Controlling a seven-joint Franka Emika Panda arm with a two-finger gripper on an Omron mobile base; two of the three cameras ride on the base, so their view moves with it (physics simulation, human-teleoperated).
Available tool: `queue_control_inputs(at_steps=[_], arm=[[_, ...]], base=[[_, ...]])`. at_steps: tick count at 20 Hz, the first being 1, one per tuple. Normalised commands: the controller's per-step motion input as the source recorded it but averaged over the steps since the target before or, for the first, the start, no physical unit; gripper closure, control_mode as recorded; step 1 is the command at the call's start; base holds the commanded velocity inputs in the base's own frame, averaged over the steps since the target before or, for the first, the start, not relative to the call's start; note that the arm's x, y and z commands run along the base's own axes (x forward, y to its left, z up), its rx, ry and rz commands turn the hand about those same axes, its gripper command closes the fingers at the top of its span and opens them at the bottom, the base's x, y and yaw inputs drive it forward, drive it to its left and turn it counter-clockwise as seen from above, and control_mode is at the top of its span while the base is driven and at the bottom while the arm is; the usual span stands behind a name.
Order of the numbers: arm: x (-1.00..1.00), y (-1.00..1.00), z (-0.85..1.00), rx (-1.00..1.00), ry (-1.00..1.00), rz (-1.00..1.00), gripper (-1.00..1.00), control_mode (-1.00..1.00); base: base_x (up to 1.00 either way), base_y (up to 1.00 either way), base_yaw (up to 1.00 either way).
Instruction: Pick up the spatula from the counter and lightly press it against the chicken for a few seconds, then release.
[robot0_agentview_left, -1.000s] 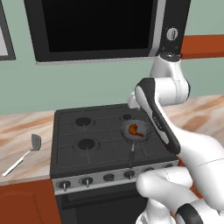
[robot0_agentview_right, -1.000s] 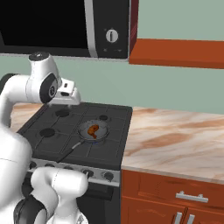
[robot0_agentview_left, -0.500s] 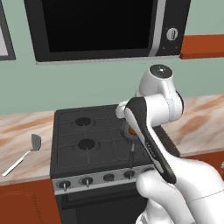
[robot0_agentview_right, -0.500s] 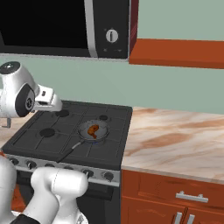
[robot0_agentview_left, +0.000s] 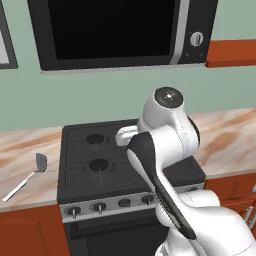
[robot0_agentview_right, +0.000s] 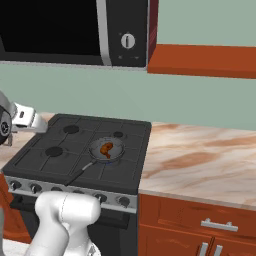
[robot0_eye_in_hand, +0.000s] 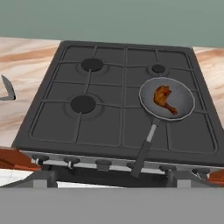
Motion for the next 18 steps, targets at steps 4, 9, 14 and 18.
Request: queue_control_inputs(at_steps=[4, 9, 14, 18], arm=[[-0.28, 0.65, 0.02, 0.00, -0.06, 0.00, -1.00, -1.00], [-0.23, 0.61, 0.00, 0.00, -0.04, 0.00, -1.00, -1.00], [-0.23, 0.61, 0.00, 0.01, -0.03, 0.00, -1.00, -1.00], [-0.23, 0.59, 0.00, 0.04, -0.01, 0.00, -1.00, -1.00]], base=[[0.00, 0.00, 0.00], [0.00, 0.00, 0.00], [0.00, 0.00, 0.00], [0.00, 0.00, 0.00]])
